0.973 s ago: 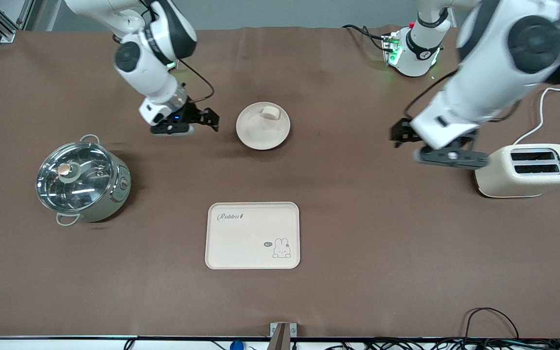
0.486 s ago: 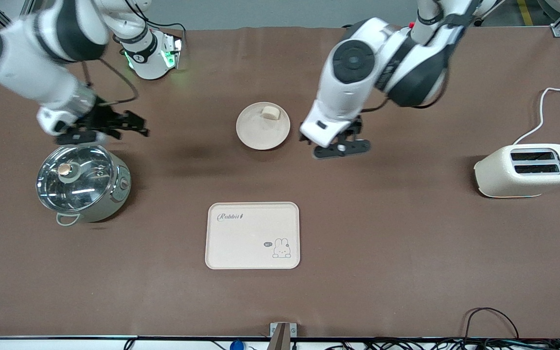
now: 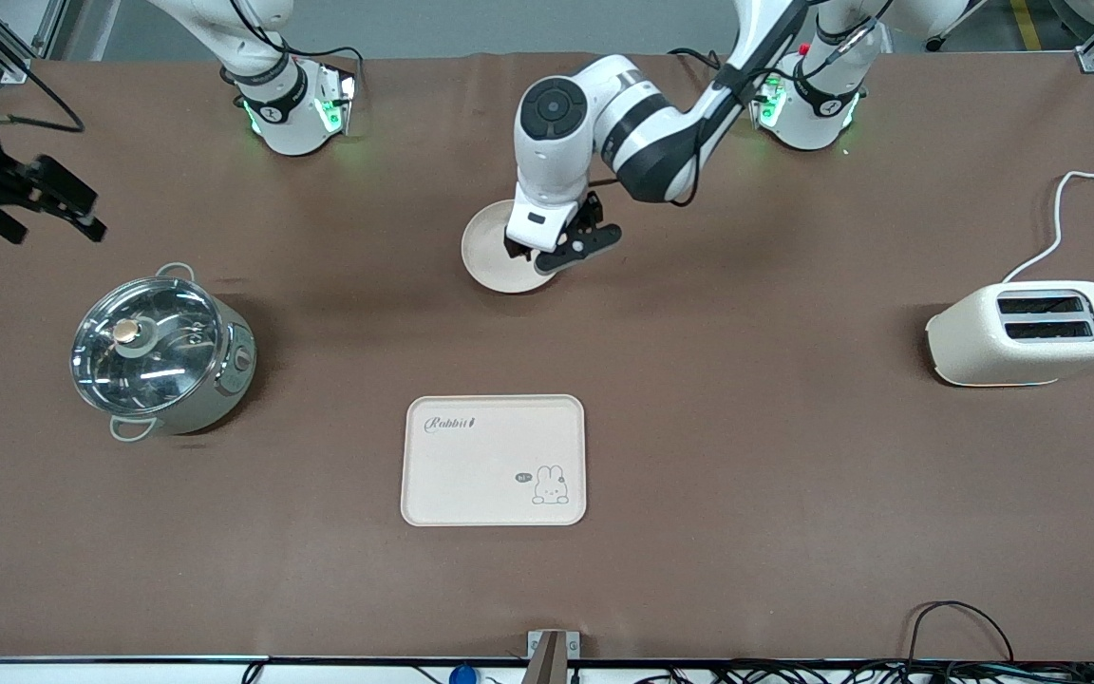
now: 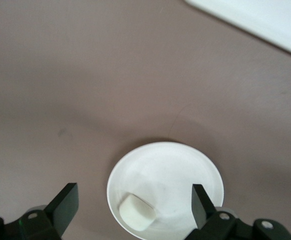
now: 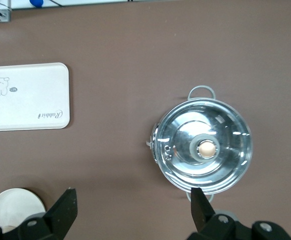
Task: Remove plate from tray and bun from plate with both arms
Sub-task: 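Lower the left gripper into the plate and grasp the white bun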
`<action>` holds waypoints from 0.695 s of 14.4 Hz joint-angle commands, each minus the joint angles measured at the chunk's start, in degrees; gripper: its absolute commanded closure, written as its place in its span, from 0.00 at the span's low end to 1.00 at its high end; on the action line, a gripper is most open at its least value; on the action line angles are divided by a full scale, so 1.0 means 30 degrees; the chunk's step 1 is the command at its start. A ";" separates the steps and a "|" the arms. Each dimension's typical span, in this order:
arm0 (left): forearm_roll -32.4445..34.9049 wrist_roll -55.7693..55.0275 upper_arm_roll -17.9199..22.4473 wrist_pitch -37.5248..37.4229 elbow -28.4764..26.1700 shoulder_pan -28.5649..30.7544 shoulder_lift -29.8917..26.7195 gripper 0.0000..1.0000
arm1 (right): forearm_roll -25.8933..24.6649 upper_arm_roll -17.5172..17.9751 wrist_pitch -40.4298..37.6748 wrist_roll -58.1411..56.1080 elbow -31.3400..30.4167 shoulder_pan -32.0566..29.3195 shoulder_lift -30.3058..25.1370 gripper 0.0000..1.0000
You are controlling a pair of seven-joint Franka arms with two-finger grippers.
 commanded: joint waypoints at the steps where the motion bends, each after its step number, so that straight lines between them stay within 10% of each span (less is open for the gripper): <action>1: 0.0114 -0.3114 0.0210 0.1561 -0.0527 -0.1164 0.0765 0.04 | -0.0516 0.0441 -0.1668 0.0230 0.3282 -0.0276 0.1281 0.00; 10: 0.1375 -1.1030 0.0210 0.2708 -0.0527 -0.3684 0.3258 0.23 | -0.1541 0.0354 -0.3106 -0.0207 0.5107 -0.0074 0.2309 0.00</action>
